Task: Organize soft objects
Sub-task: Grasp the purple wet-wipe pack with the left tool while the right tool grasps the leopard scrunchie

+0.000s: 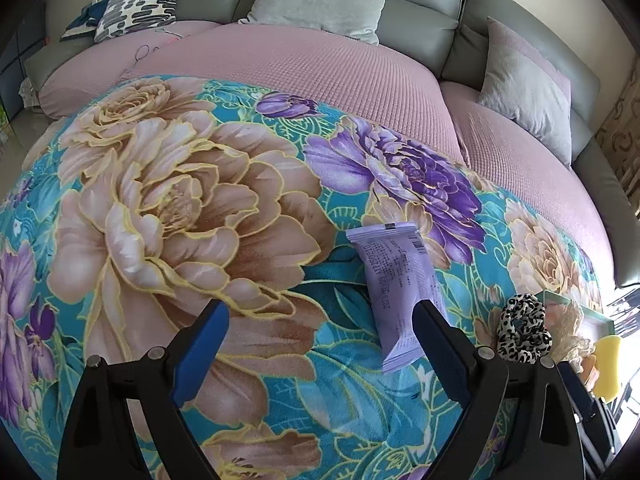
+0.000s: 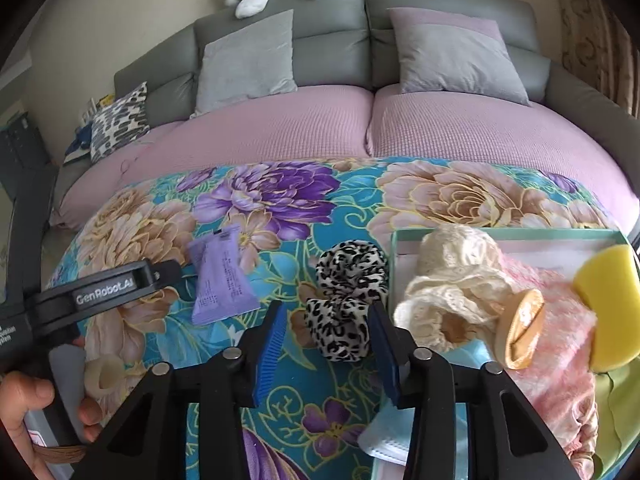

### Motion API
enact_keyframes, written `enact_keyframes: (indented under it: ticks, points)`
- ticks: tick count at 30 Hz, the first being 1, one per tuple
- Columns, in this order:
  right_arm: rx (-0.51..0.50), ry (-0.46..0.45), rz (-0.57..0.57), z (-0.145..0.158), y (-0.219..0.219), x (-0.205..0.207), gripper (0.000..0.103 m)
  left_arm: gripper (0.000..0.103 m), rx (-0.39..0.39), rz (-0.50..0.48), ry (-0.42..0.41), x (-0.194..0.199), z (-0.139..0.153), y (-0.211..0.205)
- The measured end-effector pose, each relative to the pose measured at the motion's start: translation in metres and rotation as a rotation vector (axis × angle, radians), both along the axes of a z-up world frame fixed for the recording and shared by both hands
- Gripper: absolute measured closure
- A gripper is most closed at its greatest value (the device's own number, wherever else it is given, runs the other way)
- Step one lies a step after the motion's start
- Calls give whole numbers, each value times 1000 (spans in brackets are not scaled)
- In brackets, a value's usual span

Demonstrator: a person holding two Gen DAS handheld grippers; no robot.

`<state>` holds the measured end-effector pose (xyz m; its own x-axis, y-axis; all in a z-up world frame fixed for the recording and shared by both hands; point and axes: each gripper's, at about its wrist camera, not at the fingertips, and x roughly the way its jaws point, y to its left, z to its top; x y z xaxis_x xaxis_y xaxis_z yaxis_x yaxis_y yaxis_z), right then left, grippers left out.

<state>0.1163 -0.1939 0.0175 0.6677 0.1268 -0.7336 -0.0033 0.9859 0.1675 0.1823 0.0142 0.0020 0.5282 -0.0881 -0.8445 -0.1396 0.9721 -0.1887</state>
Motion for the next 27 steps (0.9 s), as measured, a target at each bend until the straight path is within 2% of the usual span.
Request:
enact_keyframes:
  ticks: [10, 16, 21, 24, 26, 27]
  points:
    - [-44, 65, -17, -15, 6, 10, 67, 10, -25, -30, 17, 10, -16, -16]
    - [-33, 91, -27, -22, 2, 14, 72, 10, -44, -80, 8, 20, -21, -32]
    - [-11, 96, -35, -23, -2, 17, 75, 10, -6, -97, 9, 27, -27, -46]
    - [-2, 96, -35, -24, -3, 17, 78, 19, 20, -97, 4, 29, -28, -50]
    - [6, 93, -42, -24, -5, 17, 81, 36, 38, -97, 4, 30, -28, -53]
    - [10, 93, -44, -24, -5, 17, 83, 41, 48, -99, 4, 30, -29, -54]
